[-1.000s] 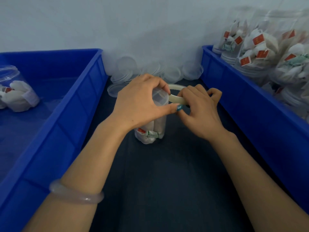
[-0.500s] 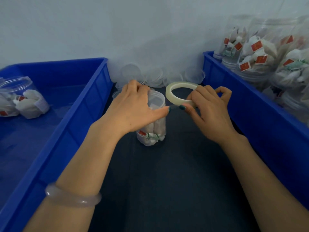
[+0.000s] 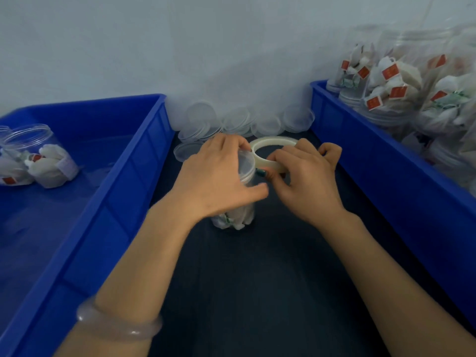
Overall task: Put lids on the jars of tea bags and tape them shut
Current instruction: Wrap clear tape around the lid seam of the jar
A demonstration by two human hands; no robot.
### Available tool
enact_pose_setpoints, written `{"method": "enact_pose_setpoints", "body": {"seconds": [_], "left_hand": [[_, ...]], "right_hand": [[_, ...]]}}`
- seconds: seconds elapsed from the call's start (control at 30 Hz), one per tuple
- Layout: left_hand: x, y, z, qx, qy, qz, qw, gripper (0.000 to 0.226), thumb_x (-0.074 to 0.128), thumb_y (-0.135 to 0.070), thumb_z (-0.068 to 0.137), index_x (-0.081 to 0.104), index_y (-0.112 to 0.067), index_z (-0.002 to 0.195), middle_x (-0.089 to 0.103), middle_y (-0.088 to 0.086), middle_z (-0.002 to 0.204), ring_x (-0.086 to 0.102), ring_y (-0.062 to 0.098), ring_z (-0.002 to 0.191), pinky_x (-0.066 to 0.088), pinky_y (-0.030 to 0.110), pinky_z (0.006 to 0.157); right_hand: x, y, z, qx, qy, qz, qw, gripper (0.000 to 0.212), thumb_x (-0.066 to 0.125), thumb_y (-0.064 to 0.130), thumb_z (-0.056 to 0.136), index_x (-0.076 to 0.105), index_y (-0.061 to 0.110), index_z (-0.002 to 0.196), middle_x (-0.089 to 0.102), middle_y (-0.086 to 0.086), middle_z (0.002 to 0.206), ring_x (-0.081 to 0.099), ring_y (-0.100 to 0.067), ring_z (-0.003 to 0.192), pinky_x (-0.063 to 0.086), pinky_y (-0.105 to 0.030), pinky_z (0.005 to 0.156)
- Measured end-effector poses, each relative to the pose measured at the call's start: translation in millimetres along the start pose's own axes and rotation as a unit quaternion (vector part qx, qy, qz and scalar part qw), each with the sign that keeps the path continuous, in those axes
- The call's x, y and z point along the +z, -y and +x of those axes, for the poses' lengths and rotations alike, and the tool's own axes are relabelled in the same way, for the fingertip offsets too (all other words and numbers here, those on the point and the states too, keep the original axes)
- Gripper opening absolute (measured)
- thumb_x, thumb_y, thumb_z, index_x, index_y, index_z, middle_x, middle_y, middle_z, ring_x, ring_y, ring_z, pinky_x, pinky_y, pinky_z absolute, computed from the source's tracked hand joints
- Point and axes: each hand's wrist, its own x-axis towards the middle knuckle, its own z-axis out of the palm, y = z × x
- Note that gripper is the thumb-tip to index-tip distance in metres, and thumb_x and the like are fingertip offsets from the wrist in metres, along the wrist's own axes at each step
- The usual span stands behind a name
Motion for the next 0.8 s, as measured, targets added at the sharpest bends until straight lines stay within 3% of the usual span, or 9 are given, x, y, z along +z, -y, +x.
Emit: {"method": "enact_pose_setpoints", "body": {"seconds": [0.07,0.13,0.27,0.37,0.5,0.57,0.67,0.8], "left_hand": [[7.0,-7.7,1.5,-0.016,-0.054,0.036,0.998,0.064,0.056,-0.079,0.072,0.049,-0.033,0.117,0.051,-0.017,0.118,0.048,0.004,0.107,0.040,0.031,0.076],[7.1,-6.4,4.3,-0.015,-0.075,-0.004,0.997,0.055,0.056,-0.079,0.077,0.053,-0.036,0.112,0.055,-0.019,0.116,0.053,0.004,0.105,0.046,0.032,0.077],[-3.2,9.3,2.7,0.030,-0.030,-0.081,0.996,0.042,0.068,-0.064,0.079,0.058,-0.039,0.111,0.058,-0.022,0.114,0.055,0.001,0.108,0.049,0.031,0.091],[-9.7,15.8,0.8,0.042,-0.003,-0.117,0.992,0.046,0.073,-0.057,0.078,0.058,-0.039,0.118,0.060,-0.024,0.117,0.053,-0.004,0.111,0.045,0.026,0.097],[-12.8,17.7,3.3,0.027,0.039,-0.081,0.996,0.085,0.064,-0.065,0.077,0.035,-0.032,0.150,0.050,-0.023,0.145,0.045,0.001,0.132,0.036,0.025,0.107],[-14.0,18.5,4.4,0.006,0.051,-0.041,0.998,0.089,0.056,-0.072,0.075,0.035,-0.029,0.150,0.042,-0.016,0.151,0.042,0.004,0.133,0.033,0.023,0.102],[-16.2,16.0,6.0,-0.001,0.070,-0.014,0.997,0.086,0.052,-0.076,0.073,0.046,-0.025,0.143,0.046,-0.010,0.144,0.044,0.003,0.122,0.034,0.023,0.096],[-20.3,10.5,8.4,0.004,0.093,0.000,0.996,0.082,0.062,-0.072,0.075,0.048,-0.027,0.142,0.051,-0.011,0.142,0.047,0.008,0.128,0.037,0.031,0.106]], "right_hand": [[-0.5,-3.7,0.6,0.001,0.028,0.036,0.999,0.010,0.062,0.028,0.088,0.068,0.026,0.081,0.045,0.015,0.063,0.043,-0.009,0.077,0.015,-0.035,0.076],[-3.7,-10.8,1.5,-0.027,0.051,0.056,0.997,0.009,0.062,0.030,0.090,0.068,0.029,0.083,0.044,0.016,0.062,0.042,-0.007,0.075,0.017,-0.035,0.076],[-10.8,-24.1,2.8,-0.060,0.081,0.089,0.991,0.038,0.037,0.054,0.100,0.065,0.032,0.090,0.056,0.015,0.075,0.045,-0.007,0.081,0.020,-0.037,0.080],[-9.6,-19.9,1.2,-0.066,0.032,0.051,0.996,0.042,0.040,0.058,0.099,0.058,0.027,0.077,0.048,0.016,0.072,0.045,-0.009,0.077,0.019,-0.035,0.081],[-9.4,-9.9,0.2,-0.069,-0.077,-0.027,0.994,0.034,0.053,0.049,0.098,0.058,0.021,0.079,0.046,0.013,0.081,0.046,-0.014,0.085,0.015,-0.034,0.080],[-9.7,-8.6,-0.7,-0.069,-0.105,-0.052,0.991,0.035,0.053,0.048,0.099,0.058,0.019,0.081,0.053,0.007,0.084,0.048,-0.017,0.088,0.014,-0.034,0.079],[-7.6,-6.2,-2.0,-0.051,-0.107,-0.056,0.991,0.035,0.051,0.047,0.099,0.062,0.017,0.083,0.058,0.003,0.088,0.050,-0.018,0.091,0.018,-0.037,0.078],[-5.1,-1.2,-3.3,-0.028,-0.114,-0.071,0.991,0.034,0.052,0.046,0.097,0.066,0.018,0.084,0.058,0.003,0.087,0.052,-0.020,0.092,0.020,-0.038,0.079]]}}
